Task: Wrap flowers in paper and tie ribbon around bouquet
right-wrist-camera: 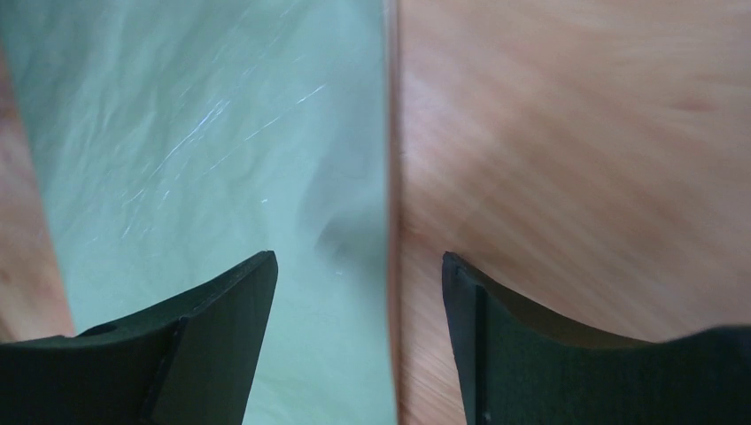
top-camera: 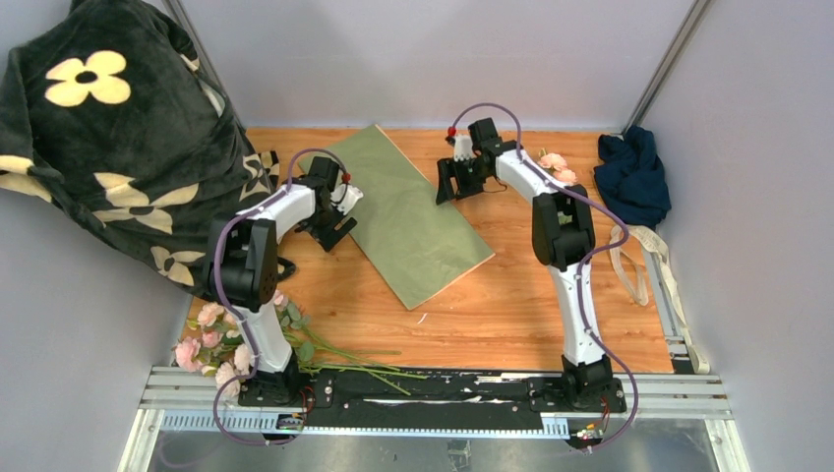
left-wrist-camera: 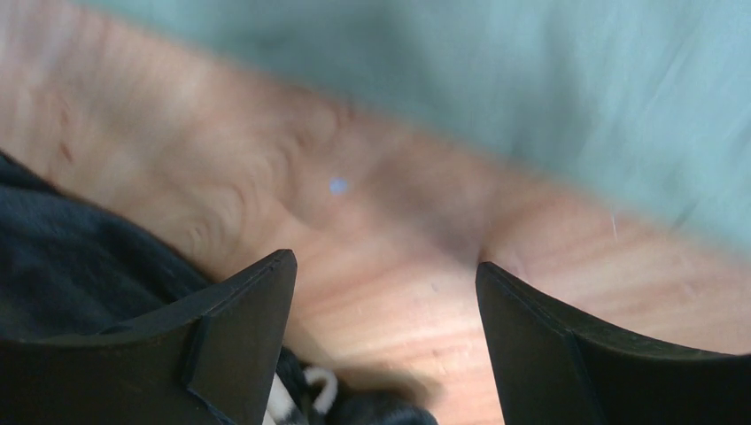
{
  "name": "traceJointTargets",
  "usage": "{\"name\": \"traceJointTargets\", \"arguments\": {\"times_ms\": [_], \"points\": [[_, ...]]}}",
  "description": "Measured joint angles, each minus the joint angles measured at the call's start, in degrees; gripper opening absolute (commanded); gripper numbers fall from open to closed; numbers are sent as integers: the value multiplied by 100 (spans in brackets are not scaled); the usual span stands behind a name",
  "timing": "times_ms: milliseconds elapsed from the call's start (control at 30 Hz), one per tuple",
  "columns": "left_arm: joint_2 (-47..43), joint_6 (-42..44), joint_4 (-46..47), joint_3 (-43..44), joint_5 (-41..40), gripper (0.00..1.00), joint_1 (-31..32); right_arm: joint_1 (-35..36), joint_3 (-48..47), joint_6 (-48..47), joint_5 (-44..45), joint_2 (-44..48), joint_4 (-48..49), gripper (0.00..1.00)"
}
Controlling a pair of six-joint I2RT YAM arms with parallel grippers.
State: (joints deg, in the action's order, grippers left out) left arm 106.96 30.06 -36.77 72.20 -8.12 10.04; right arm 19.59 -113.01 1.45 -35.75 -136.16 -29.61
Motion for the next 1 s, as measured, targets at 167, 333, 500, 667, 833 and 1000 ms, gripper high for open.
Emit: {"name": "traceJointTargets", "arguments": {"times_ms": [167,333,500,667,833,1000], "points": [[780,92,33,953,-31,82,31,98,1965,284,-1228,748,1137,28],[1001,192,92,1281,9,82,129,142,3713,811,-1637,1545,2100,28],[999,413,142,1266,223,82,623,267,4889,1416,-1572,2271,2898,31],[903,422,136,1207,730,83,1123,494,5342,1904,-1180,2669,3344,34],[245,393,2,811,1008,88,1130,503,5390,2229,-793,2962,3432,52],[-1196,391,-212,264,1471,89,1110,516,5560,2632,-918,3178,3866,64]]}}
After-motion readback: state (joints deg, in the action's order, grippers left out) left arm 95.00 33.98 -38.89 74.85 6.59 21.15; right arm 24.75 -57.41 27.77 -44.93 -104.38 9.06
